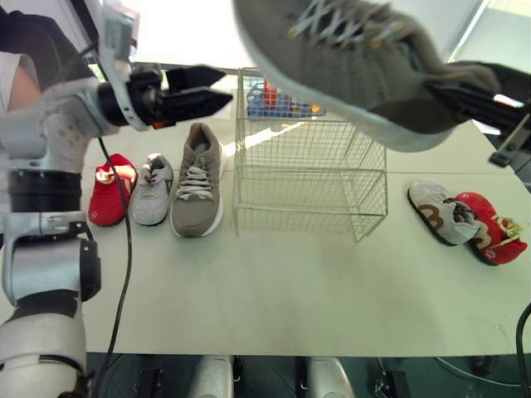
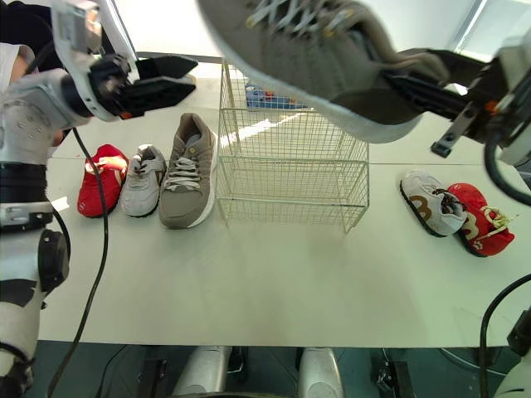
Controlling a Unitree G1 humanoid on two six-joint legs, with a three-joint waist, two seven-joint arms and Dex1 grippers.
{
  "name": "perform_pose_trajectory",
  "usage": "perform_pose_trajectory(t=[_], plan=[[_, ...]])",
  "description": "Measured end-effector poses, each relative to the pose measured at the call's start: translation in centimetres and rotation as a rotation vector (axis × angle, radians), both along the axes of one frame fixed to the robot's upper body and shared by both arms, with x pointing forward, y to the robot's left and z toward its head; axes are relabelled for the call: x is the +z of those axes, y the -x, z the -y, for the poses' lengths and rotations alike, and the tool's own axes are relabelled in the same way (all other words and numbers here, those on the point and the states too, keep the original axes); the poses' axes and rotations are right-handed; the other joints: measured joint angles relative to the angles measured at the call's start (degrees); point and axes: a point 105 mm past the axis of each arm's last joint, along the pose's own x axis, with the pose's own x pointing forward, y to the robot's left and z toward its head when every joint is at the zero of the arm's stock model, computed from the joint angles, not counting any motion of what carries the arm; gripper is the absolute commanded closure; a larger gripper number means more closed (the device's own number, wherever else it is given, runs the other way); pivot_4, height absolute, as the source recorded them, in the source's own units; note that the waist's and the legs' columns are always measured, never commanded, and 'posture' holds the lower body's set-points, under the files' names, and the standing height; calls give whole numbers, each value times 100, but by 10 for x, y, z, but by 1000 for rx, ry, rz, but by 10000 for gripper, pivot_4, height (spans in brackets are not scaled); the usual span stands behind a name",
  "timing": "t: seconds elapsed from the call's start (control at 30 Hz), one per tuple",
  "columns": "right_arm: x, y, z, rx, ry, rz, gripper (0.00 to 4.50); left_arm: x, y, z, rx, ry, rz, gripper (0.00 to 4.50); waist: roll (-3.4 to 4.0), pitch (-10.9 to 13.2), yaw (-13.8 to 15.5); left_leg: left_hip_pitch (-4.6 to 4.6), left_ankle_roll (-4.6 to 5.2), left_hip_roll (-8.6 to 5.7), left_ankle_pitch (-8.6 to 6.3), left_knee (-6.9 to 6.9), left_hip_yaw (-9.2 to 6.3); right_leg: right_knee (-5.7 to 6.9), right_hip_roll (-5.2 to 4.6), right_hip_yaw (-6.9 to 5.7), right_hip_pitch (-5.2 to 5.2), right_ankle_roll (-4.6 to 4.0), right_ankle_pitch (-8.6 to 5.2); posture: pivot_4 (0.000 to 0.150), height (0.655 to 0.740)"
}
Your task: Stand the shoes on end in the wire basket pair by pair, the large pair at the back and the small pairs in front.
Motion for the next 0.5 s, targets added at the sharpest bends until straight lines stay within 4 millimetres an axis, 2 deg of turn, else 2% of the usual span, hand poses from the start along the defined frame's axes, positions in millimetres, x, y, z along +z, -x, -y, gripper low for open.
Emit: perform_pose_trajectory(t=[0.1,0.23,0.37,0.5], plan=[[0,-8,-8,63,51,34,43321,3,1,-5,6,18,-17,0,0,0,3,-2,-1,0,0,6,1,4,-1,0,0,5,3,1500,7400],[1,-9,-20,137,120,89,43321,3,1,-7,21,12,-33,0,-3,2,4,-3,-1,1,1,9,3,7,0,-1,0,6,3,1500,7400],[-12,-14,-31,204,187,90,43321,5,3,-5,28,11,-41,0,-4,3,-4,-3,-2,3,1,24,11,12,0,-1,2,10,6,1500,7400],[-11,-18,-34,219,208,106,43321,3,4,-6,30,12,-62,0,-5,3,3,-5,-2,5,0,35,11,16,1,-2,7,10,7,1500,7400]])
